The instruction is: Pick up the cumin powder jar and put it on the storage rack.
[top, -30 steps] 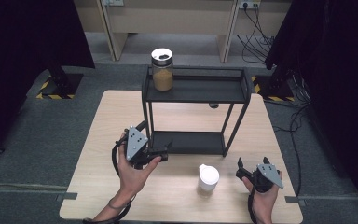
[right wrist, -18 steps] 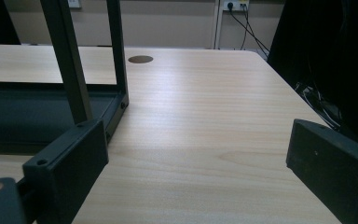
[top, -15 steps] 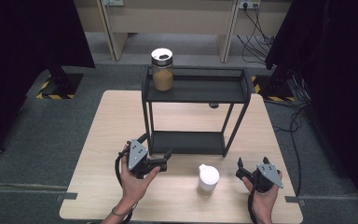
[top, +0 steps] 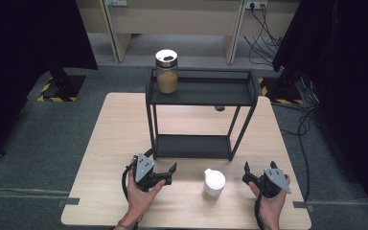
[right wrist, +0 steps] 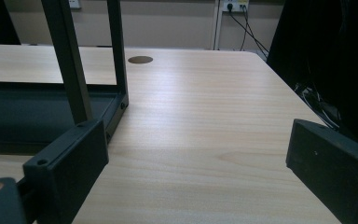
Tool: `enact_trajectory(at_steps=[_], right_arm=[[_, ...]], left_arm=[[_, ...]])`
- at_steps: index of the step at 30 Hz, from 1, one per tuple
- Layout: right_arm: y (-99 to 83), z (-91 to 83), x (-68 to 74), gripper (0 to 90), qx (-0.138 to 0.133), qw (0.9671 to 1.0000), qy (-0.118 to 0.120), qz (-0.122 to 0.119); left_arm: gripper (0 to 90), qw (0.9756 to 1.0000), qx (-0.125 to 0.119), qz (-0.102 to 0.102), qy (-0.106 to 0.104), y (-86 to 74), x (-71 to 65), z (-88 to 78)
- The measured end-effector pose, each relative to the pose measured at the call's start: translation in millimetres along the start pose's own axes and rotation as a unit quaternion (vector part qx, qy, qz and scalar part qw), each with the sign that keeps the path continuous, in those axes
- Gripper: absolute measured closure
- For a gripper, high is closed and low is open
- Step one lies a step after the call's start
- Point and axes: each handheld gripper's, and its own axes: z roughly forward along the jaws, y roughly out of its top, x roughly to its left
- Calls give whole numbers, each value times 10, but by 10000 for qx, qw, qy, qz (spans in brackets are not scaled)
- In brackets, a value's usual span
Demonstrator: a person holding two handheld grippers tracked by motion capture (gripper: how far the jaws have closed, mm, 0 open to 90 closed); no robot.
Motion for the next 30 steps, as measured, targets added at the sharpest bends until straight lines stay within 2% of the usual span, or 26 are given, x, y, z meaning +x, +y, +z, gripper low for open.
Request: enact_trajectory(at_steps=[7,14,18,30], right_arm=[[-5,-2,11,57,-13,10000,-12,-33],[-3,-1,7,57,-9,10000,-9,-20],[-7,-3,8,57,-18,10000,-12,-20],[-6,-4,3,58,-16,10000,-7,6]], left_arm=[[4,9998,137,-115,4,-138,19,9],[19,9997,218,-106,51,-156,-3,19],[22,9991,383,-144,78,-166,-3,35],[22,9990,400,-160,117,-162,-7,30]])
